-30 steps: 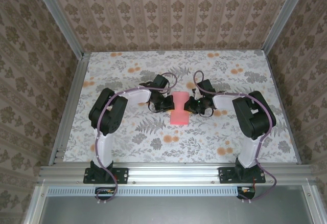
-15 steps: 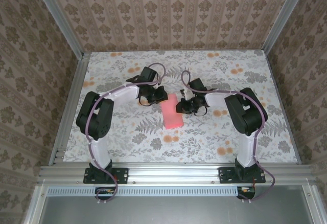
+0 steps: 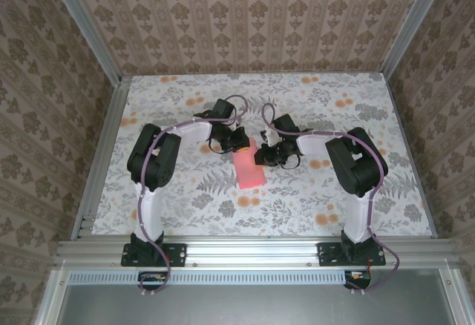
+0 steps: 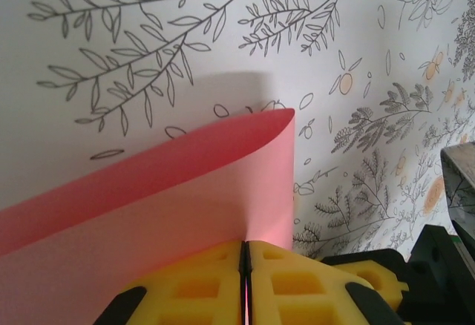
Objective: Fold a paper plane with a square sheet of paper (pick it up from the middle)
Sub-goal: Hold the square sheet of paper at the center of the table, then fold the square sheet of paper in half at the center of the table.
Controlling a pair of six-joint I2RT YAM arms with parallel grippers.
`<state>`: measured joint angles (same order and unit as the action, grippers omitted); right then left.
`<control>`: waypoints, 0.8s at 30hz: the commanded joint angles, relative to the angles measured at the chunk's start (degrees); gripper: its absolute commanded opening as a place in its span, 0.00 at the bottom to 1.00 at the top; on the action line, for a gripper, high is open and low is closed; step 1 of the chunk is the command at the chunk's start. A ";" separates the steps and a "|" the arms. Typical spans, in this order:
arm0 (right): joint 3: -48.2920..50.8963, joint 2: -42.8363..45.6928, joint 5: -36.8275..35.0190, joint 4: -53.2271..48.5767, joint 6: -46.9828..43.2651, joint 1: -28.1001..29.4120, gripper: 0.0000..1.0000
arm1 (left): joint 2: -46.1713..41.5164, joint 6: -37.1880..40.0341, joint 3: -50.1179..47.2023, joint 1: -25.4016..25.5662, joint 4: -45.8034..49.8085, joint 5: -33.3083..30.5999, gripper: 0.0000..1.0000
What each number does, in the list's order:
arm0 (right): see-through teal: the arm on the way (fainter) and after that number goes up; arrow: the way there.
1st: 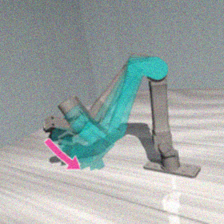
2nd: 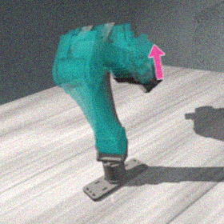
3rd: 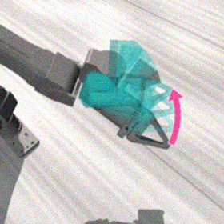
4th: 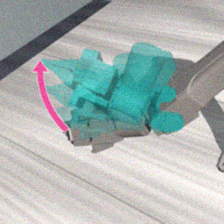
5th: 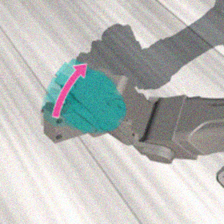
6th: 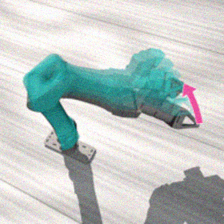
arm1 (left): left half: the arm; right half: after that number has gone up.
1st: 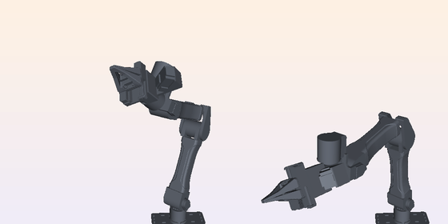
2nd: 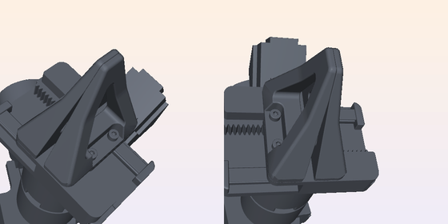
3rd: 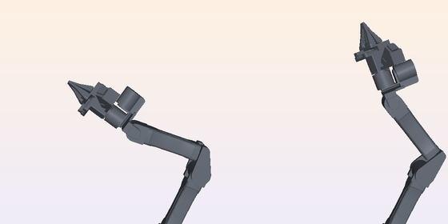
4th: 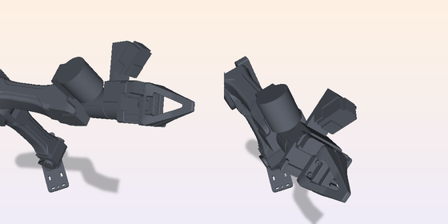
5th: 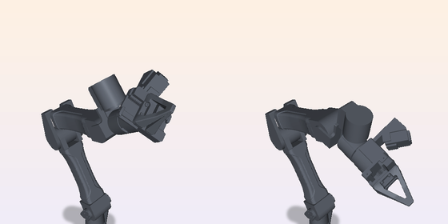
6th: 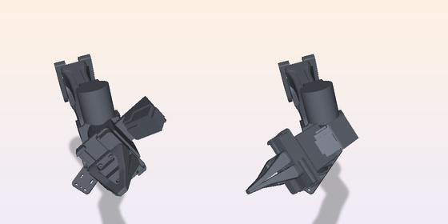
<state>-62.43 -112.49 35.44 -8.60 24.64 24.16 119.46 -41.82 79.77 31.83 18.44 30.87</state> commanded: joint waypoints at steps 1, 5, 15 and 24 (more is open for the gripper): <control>-1.00 -0.93 1.39 -1.23 1.29 0.11 0.14 | 1.54 0.77 1.74 -0.02 0.95 0.61 0.10; -1.11 -0.10 1.04 -2.37 2.57 -0.08 0.14 | 2.22 1.39 1.69 -0.02 3.19 -1.60 0.09; 2.14 2.32 5.25 -7.88 1.65 -0.08 0.14 | 2.97 1.14 -1.50 -0.02 4.41 -5.08 0.08; 8.20 5.90 6.33 -10.40 1.35 0.31 0.14 | 3.45 1.03 -2.76 -0.02 5.12 -7.49 0.08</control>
<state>-56.49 -108.49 40.25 -14.04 26.28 24.16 120.51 -41.56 79.53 31.83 19.97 28.71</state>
